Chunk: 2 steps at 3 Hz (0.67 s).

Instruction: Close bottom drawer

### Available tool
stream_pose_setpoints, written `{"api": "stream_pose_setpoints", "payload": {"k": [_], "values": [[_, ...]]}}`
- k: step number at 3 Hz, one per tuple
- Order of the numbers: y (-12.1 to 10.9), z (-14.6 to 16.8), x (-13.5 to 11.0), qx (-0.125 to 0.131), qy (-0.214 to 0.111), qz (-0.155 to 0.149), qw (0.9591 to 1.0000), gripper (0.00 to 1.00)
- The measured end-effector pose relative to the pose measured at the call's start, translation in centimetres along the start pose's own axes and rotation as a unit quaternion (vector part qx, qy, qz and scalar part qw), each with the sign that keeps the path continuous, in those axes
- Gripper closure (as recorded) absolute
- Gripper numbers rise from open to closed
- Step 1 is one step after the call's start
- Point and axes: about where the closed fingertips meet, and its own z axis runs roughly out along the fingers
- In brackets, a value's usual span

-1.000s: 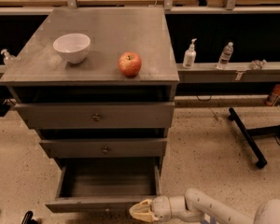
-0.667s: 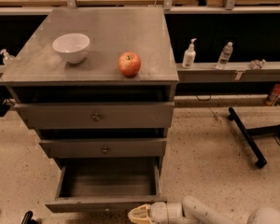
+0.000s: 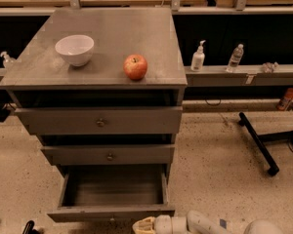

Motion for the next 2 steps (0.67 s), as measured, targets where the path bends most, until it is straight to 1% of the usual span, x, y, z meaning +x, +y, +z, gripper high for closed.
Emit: {"api": "stream_pose_setpoints", "payload": {"k": [1,2], "values": [[-1.2,1.9,0.4,-0.006,0.005,-0.032,0.9994,1.00],[-3.0,4.7,1.0,-0.014,0.010,-0.060,0.9981,1.00]]}}
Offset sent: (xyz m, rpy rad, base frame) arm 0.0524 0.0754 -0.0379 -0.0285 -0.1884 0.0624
